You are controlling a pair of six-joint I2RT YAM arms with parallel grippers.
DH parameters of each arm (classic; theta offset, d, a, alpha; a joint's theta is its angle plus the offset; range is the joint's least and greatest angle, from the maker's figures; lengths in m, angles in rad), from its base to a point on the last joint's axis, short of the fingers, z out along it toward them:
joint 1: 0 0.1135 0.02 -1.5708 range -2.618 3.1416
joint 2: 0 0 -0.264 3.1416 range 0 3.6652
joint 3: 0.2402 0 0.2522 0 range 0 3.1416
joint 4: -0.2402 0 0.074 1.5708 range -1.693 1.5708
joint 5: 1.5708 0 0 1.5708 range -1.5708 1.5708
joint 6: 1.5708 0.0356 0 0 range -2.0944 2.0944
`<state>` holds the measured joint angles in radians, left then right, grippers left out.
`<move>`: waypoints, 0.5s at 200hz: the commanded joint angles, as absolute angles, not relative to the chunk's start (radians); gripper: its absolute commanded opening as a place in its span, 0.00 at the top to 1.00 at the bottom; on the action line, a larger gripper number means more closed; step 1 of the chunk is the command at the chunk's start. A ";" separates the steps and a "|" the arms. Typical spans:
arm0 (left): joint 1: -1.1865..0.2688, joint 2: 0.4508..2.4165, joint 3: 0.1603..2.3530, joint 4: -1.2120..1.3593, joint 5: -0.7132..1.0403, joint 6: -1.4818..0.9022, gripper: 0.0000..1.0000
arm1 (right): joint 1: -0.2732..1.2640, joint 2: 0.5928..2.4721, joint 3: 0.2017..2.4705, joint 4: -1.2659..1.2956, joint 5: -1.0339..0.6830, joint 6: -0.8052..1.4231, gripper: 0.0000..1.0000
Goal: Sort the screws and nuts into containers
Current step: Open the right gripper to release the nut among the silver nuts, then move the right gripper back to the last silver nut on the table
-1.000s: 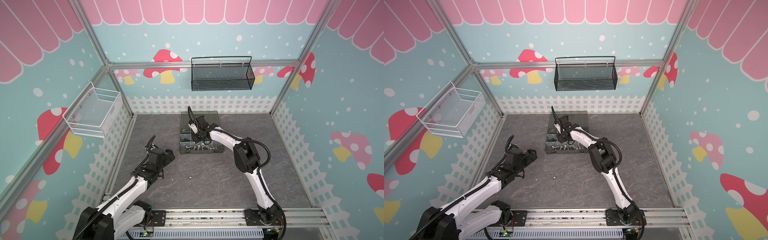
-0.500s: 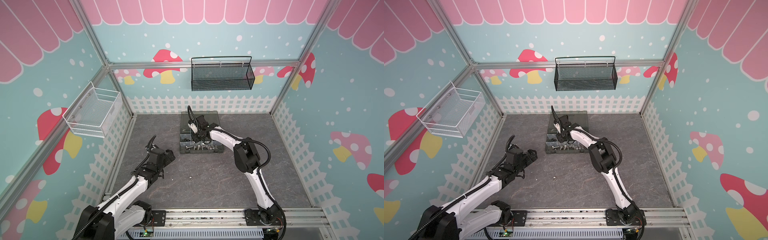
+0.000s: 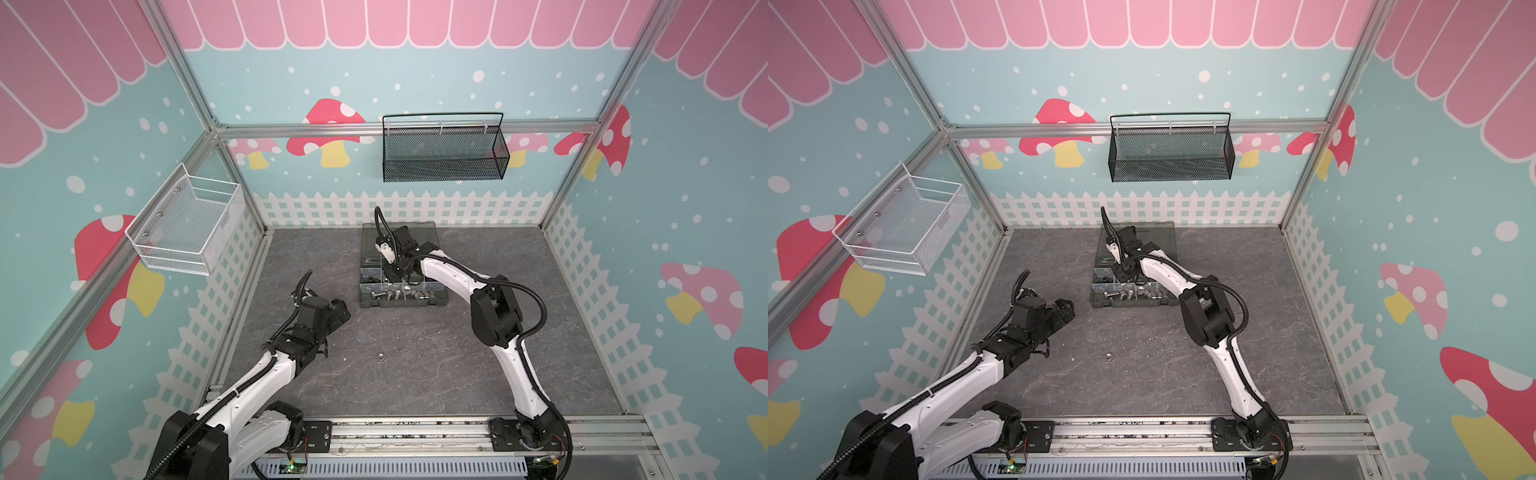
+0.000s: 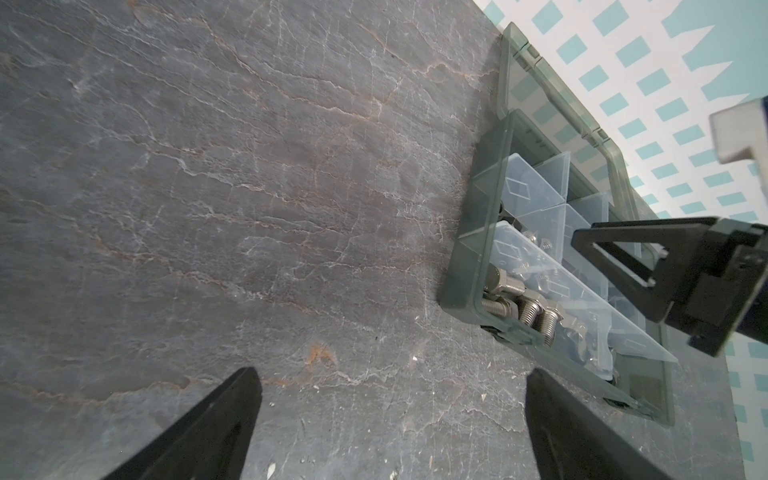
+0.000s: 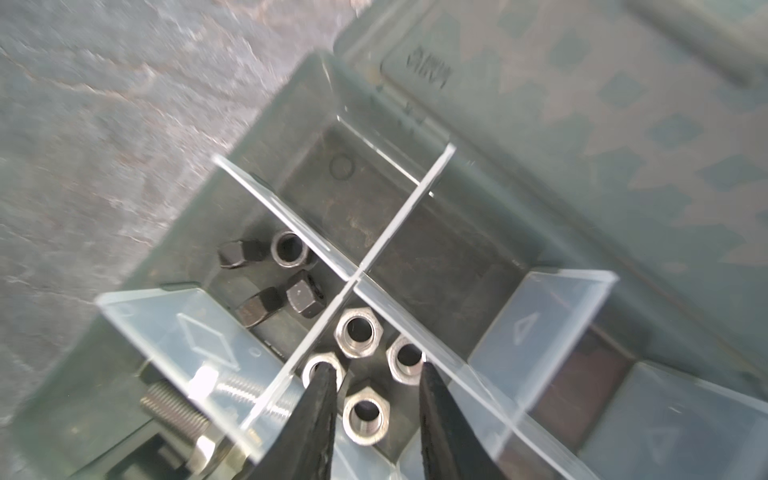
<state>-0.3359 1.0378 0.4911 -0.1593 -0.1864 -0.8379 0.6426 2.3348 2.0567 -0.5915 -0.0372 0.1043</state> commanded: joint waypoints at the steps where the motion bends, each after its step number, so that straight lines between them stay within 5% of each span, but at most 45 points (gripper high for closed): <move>1: -0.329 1.035 0.505 -0.147 -0.187 -0.849 0.00 | 0.666 2.233 2.045 -0.601 -0.013 0.078 0.64; 100: -0.329 1.022 0.492 -0.146 -0.194 -0.853 0.00 | 0.776 2.035 1.839 -0.558 0.079 0.094 0.59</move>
